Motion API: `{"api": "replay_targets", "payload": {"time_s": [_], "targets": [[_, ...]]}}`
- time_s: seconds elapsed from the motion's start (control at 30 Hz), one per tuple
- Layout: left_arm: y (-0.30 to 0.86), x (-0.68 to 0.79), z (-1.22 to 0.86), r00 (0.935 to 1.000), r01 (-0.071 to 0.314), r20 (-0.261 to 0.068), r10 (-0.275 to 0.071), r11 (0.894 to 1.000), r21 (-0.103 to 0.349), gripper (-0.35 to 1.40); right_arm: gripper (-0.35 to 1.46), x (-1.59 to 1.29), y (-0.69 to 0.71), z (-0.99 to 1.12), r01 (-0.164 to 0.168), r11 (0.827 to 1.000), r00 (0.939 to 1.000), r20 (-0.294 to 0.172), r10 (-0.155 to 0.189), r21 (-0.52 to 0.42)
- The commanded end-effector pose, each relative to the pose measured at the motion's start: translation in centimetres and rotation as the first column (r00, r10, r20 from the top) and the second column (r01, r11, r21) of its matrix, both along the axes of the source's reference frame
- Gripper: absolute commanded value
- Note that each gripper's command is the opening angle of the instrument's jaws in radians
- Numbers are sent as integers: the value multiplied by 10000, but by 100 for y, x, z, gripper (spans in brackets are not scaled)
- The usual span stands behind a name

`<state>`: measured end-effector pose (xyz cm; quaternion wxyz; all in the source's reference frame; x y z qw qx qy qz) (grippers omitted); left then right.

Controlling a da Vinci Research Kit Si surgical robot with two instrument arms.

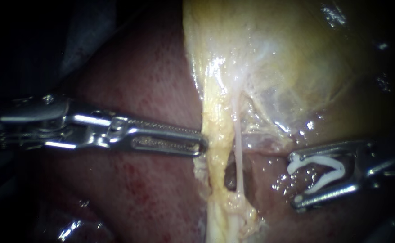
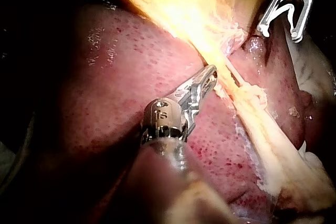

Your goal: Clipping first clip left tube

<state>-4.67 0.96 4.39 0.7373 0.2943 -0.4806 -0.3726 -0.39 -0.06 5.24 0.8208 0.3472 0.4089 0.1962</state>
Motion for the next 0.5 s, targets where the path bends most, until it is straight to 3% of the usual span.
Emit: {"api": "replay_targets", "payload": {"time_s": [0.03, 0.33, 0.5], "targets": [[0, 0, 0, 10000, -7, 5, 7, 10000, 1, -35, 51, 0, 0, 0, 4, 10000, 10000, -2, -4, 0], [-1, 15, -9, 9999, -78, 70, 78, 10000, 43, -35, 51, 6, -3, 0, -11, 10000, 10000, 9, 11, -16], [-8, 26, -18, 9999, -123, 100, 122, 9999, 50, -35, 51, 16, -8, 1, -45, 10000, 10000, 31, 45, -44]]}}
